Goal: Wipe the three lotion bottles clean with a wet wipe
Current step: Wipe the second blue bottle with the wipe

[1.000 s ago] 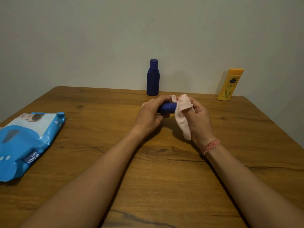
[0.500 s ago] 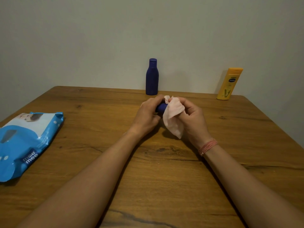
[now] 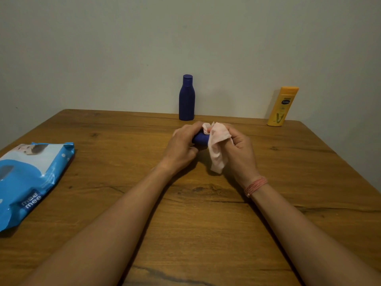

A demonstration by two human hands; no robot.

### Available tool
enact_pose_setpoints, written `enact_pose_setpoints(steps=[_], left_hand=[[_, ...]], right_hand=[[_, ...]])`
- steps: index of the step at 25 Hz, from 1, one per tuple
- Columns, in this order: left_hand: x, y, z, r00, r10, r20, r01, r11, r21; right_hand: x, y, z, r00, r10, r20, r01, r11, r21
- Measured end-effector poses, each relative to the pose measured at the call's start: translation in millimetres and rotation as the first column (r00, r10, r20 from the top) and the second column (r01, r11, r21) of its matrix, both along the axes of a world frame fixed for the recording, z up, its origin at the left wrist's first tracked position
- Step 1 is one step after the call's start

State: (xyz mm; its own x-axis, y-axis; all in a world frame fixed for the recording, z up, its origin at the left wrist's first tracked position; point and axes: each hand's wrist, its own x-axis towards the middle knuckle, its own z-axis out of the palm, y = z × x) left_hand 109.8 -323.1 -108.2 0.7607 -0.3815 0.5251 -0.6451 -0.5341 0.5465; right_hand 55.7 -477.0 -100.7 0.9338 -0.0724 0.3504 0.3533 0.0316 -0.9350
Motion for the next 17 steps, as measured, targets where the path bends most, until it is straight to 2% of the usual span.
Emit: enact_pose_setpoints(steps=[3,6,9,10,13,14,17], left_hand=[[0.8,1.3,-0.6,1.000,-0.005,0.018,0.005,1.000,-0.018],[0.7,0.1,-1.2,1.000,-0.016,0.005,0.016,1.000,0.021],[2.2,1.2,-3.2,1.000,-0.015,0.006,0.015,0.999,-0.033],[2.1,1.3,-2.9,1.000,-0.004,0.003,0.004,0.999,-0.033],[-1.0,-0.4,0.0,1.000,0.006,-0.002,-0.006,0.999,0.032],[-1.9,-1.3,0.2,1.000,-0.003,0.001,0.003,0.999,0.032],[-2.9,-0.7,0.3,1.000,-0.011,0.010,0.011,1.000,-0.024]], right_hand=[[0.2,1.1,-0.8,0.999,-0.009,0.041,0.013,0.995,-0.099],[0.4,-0.4,0.8,1.000,-0.005,-0.007,0.005,1.000,0.006],[0.3,-1.4,0.0,0.996,-0.016,0.088,0.029,0.987,-0.159],[0.9,-1.3,-0.6,0.995,-0.026,0.093,0.041,0.986,-0.162],[0.9,-1.9,-0.1,0.999,-0.042,0.026,0.043,0.999,-0.031],[1.3,-3.7,-0.5,0.999,-0.034,0.027,0.035,0.999,-0.031],[0.7,-4.5,-0.3,0.995,-0.028,0.092,0.043,0.987,-0.158]])
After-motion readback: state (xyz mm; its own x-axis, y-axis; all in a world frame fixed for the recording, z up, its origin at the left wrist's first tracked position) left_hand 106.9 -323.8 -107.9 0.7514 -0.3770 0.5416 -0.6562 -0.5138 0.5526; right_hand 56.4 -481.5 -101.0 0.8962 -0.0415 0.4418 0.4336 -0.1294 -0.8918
